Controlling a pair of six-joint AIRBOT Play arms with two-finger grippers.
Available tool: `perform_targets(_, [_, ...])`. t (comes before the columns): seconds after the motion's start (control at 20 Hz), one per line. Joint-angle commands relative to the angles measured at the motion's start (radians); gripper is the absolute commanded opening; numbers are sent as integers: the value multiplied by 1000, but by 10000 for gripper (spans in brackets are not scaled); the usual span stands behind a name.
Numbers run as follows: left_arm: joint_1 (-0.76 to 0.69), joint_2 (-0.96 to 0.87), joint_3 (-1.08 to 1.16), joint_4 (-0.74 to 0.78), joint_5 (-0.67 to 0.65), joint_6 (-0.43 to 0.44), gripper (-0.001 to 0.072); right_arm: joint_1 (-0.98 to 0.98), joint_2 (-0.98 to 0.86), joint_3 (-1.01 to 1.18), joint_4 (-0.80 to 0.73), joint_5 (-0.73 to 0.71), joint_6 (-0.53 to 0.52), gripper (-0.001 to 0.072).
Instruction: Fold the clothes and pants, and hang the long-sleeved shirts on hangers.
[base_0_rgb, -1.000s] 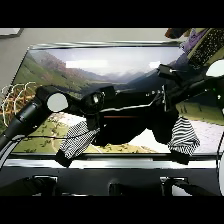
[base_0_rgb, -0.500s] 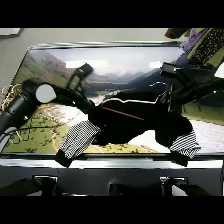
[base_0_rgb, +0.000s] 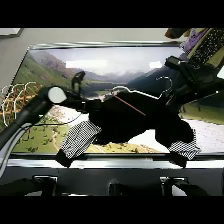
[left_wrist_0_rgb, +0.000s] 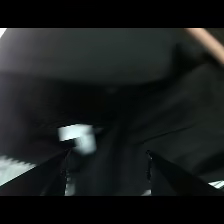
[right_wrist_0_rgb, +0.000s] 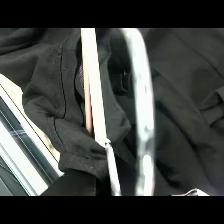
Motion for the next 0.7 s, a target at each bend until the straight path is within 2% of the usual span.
perform_targets(0.0, [-107,-103,114,-26,46,-159,526,1,1,0,-6,-2,58,31])
perform_targets(0.25, [-197,-245,276,80,22,-298,524,1,1,0,-13,3,102,31])
perform_targets(0.65, [-217,-334,332,80,47,-351,508,1,1,0,-27,-25,102,31])
